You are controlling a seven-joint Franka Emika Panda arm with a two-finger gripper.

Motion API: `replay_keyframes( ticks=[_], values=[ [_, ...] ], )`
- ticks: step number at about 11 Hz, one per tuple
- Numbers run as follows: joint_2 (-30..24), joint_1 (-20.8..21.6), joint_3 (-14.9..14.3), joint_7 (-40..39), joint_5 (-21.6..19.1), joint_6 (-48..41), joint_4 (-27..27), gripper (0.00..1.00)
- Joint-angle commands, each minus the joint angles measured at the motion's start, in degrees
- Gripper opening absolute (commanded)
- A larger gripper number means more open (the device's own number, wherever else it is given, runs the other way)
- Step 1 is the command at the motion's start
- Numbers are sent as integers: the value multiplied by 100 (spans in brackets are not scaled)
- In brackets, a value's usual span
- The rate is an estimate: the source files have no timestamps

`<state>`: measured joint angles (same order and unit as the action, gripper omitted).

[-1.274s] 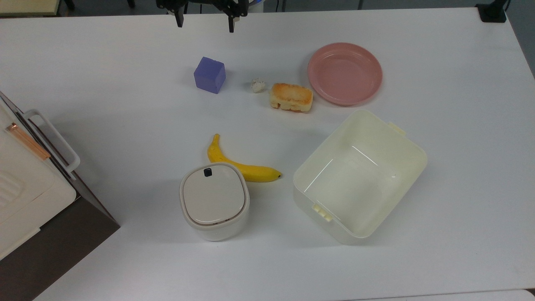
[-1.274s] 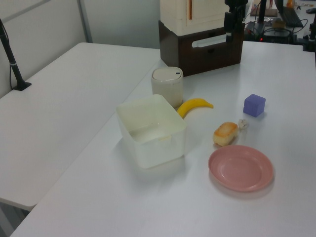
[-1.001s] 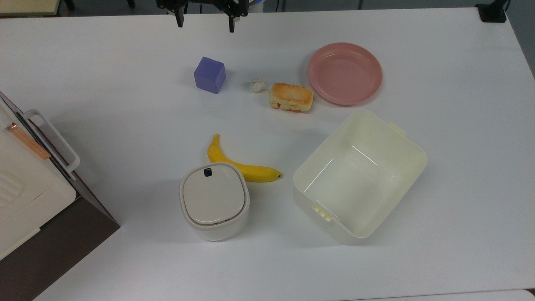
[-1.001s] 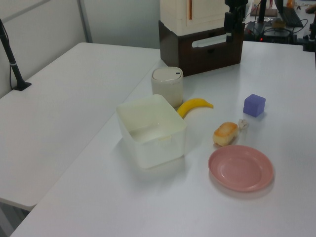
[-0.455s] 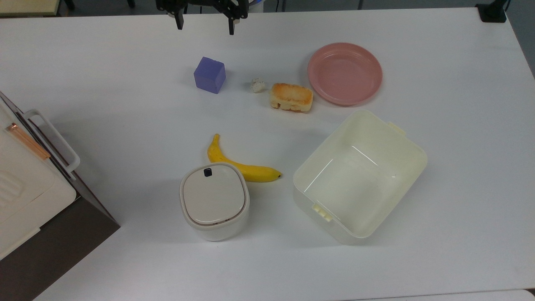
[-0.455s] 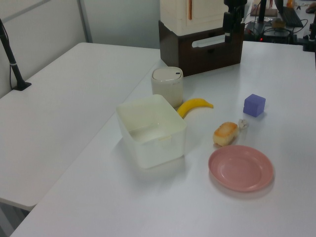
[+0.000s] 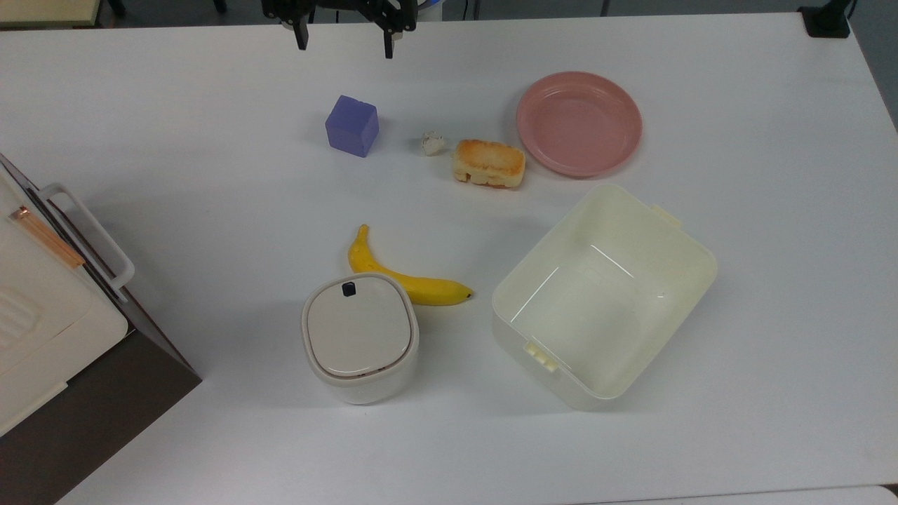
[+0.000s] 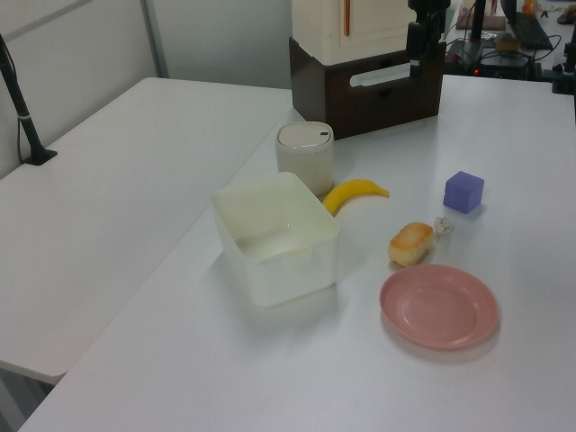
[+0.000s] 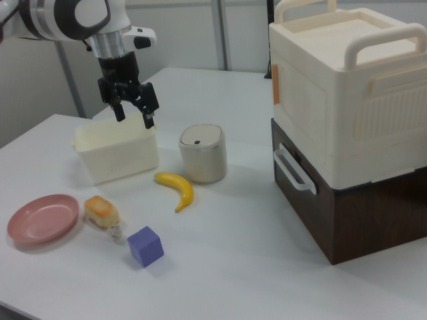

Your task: Open the trash can

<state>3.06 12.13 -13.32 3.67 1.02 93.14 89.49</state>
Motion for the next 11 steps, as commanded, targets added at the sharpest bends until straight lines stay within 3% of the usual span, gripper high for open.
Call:
replay_keyframes(
  ticks=[1,11],
  values=[
    [-183,149,-101,-138,12,117,253,100],
    [-165,193,-57,-200,144,283,367,98]
  ],
)
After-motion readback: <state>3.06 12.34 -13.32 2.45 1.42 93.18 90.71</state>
